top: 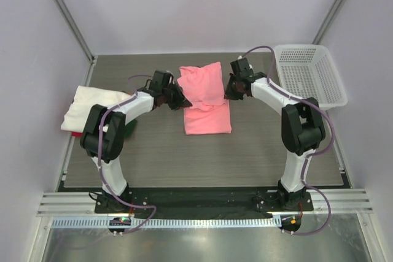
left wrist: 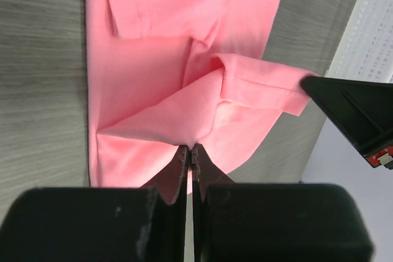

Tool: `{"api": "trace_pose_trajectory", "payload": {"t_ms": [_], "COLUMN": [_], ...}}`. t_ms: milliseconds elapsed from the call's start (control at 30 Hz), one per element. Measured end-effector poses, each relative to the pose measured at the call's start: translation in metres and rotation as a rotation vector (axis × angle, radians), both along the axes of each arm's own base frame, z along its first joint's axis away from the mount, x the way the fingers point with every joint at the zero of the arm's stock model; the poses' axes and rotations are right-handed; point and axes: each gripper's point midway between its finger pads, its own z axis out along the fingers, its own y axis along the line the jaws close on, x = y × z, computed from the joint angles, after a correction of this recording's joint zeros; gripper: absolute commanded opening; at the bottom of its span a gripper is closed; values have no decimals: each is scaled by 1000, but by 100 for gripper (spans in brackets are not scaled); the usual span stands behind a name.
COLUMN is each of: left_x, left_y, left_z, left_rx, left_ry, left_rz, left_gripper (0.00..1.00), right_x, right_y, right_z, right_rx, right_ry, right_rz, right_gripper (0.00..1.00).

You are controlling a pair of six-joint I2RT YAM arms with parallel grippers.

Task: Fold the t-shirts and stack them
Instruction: Fold the tshirt

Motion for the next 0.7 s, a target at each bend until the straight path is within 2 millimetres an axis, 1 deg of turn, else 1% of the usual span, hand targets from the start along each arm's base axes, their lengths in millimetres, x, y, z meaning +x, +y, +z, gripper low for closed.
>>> {"api": "trace_pose_trajectory", "payload": {"t_ms": [100, 233, 300, 433, 500, 533, 567, 600, 633, 700], "left_x": [8, 11, 14, 15, 18, 21, 25, 29, 34, 39], "left_y": [2, 8, 11, 19, 21, 23, 24, 25, 27, 32], "left_z": [-8, -13, -13, -17, -17, -18, -19, -21, -23, -27], "left_rx": [4, 10, 17, 26, 24, 23, 22, 22, 23, 25], "left_ry": [14, 26, 22, 30, 28, 28, 29, 27, 27, 30], "left_rz": [13, 35, 47, 70, 77, 82, 86, 89, 95, 113], "left_gripper": [0, 0, 0, 2, 1, 7, 20, 39, 62, 74], "right_x": [7, 9, 11, 18, 23, 27, 30, 33, 36, 38], "right_y": [5, 10, 11, 12, 13, 14, 15, 15, 15, 13], "right_z": [-10, -20, -20, -13, -10, -8, -7, -6, -5, -4], "right_rx": [12, 20, 23, 33, 39, 42, 46, 50, 46, 47], "right_ry": [22, 45, 44, 25, 14, 9, 1, -6, -16, -29], "right_rz": [15, 28, 29, 27, 25, 27, 25, 20, 26, 22], "right_gripper": [1, 1, 1, 2, 14, 26, 62, 74, 78, 79]}}
